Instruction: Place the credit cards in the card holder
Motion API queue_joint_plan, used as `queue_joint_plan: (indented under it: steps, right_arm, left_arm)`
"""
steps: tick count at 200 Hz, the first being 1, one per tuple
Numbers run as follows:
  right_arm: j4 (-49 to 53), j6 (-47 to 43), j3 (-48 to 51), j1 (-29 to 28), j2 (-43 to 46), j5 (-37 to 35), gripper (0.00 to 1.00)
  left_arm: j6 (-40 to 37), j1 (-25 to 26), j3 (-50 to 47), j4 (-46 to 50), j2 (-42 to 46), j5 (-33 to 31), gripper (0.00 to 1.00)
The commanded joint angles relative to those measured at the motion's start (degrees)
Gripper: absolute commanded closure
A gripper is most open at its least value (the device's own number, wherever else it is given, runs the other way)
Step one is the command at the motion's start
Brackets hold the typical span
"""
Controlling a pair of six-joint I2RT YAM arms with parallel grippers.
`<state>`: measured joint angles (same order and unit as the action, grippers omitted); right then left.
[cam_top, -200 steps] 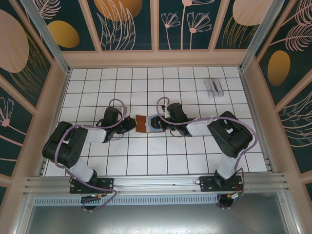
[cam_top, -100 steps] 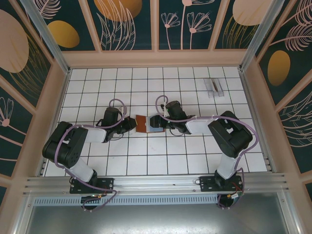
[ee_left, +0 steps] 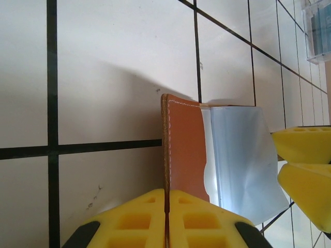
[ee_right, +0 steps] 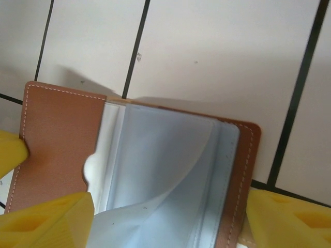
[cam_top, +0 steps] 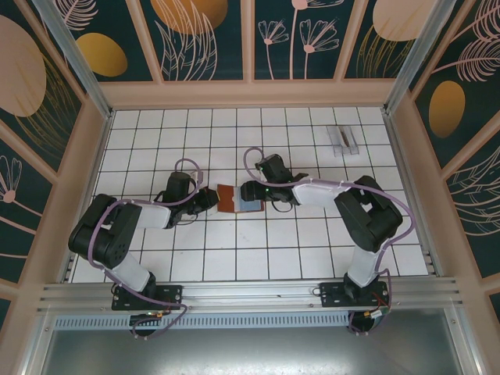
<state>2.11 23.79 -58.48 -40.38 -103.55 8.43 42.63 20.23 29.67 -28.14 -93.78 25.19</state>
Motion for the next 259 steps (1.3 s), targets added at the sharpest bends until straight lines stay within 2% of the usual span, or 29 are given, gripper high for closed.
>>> queue_joint_plan:
  steps: [1,28,81,151,179,208,227,259]
  right_arm:
    - [4.64,-2.70,-2.34,-1.25,-2.39,-0.53,0.22]
    - [3.59,-2.46,-3.76,-2.01,-4.17,2.82,0.26]
    - [9.10,-4.53,-8.14,-4.17,-5.79,-1.87,0.30]
    - [18.79,-7.55,-14.56,-7.46,-8.05,-12.82,0.24]
    - [20.91,-8.68,-16.44,-8.63,-9.20,-14.40,0.22]
    - [19.80,-11.13,-17.46,-10.08,-9.29,-12.44,0.20]
    - [19.69,-12.16,-18.68,-11.12,-9.54,-12.95,0.17]
    - [19.25,-13.76,-19.93,-11.65,-10.18,-12.03,0.15]
  left_arm:
    - [-0.34,-0.54,0.13,-1.12,-1.83,0.00,0.91]
    - [0.31,-0.54,-1.36,-3.16,-1.86,-0.06,0.91]
    - [0.88,-0.53,-2.39,-4.52,-2.10,0.45,0.91]
    - [1.59,-0.50,-2.18,-5.98,-3.03,1.67,0.92]
    - [1.48,-0.50,-1.94,-5.70,-3.35,1.87,0.92]
    - [1.67,-0.52,-2.61,-6.31,-2.57,1.45,0.91]
    - [2.15,-0.67,-2.58,-6.65,-2.15,2.42,0.88]
    - [2.32,-1.64,-2.66,-6.62,-1.14,2.26,0.75]
